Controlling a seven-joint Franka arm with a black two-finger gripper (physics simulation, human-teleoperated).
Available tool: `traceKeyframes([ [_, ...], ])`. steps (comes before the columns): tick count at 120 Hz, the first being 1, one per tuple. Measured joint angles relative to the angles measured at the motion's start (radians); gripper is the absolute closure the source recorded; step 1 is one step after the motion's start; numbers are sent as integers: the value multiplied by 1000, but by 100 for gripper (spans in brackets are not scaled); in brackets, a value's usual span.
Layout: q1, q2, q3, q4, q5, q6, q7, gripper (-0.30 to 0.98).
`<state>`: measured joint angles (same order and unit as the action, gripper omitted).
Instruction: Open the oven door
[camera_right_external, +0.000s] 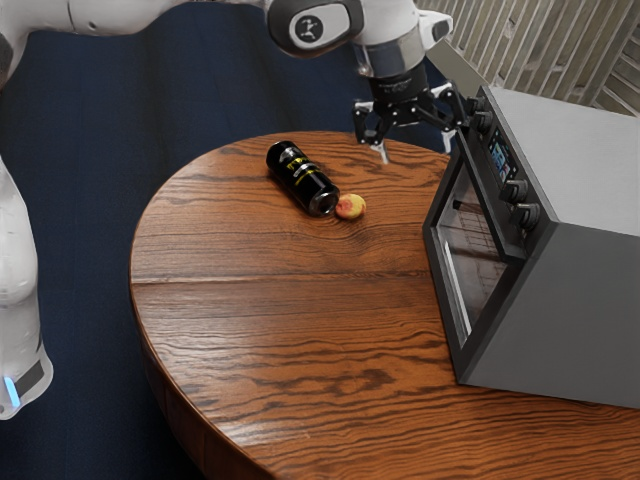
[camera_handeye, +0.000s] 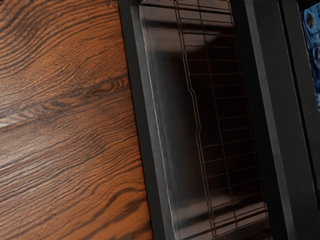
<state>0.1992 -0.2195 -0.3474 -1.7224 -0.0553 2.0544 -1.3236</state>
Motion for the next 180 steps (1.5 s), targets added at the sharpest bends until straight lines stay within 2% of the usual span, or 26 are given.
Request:
traceKeyframes([
  [25,31,62,1,41,1,21,33,0],
  [55,33,131,1,81,44,48,75,0],
  [98,74,251,8,180,50,66,145,0],
  [117,92,280,8,205,51,75,177,0],
  [180,61,329,8,231,49,101,240,0],
])
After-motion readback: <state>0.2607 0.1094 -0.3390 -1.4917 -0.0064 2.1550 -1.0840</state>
